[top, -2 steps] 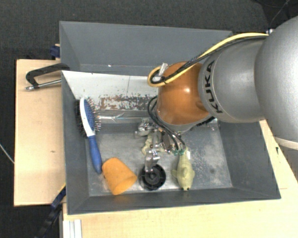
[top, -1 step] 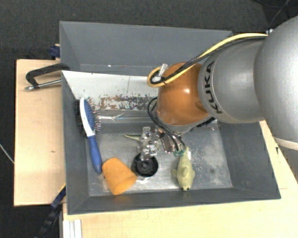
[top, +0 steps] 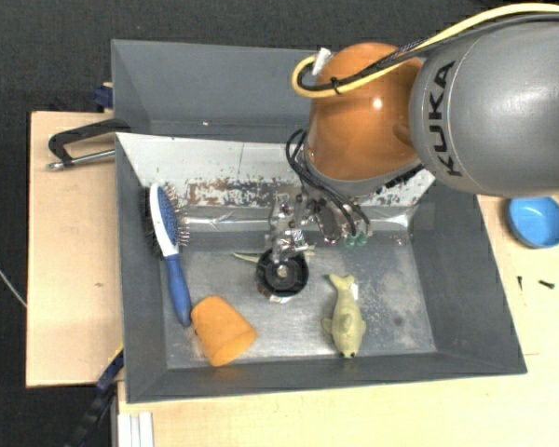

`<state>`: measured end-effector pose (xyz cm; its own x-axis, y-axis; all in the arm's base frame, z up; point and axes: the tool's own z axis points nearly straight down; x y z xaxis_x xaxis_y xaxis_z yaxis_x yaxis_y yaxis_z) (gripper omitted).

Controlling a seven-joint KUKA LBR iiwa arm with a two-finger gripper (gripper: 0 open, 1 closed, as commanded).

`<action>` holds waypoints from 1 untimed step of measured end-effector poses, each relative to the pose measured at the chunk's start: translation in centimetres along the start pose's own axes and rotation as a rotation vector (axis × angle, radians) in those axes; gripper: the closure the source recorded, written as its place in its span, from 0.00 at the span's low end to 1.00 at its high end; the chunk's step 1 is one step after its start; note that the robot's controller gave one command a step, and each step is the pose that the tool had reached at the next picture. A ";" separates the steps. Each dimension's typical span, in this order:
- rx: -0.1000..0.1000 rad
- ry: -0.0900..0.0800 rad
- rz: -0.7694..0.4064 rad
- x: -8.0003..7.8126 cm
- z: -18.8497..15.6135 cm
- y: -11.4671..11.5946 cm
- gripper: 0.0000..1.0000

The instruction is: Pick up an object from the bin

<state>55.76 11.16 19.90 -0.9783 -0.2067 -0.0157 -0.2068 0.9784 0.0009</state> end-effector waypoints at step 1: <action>0.000 0.004 -0.240 -2.8 -4.2 -1.2 1.00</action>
Offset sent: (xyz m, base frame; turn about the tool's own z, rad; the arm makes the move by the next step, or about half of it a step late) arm 0.0270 -0.0073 0.0402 -0.2404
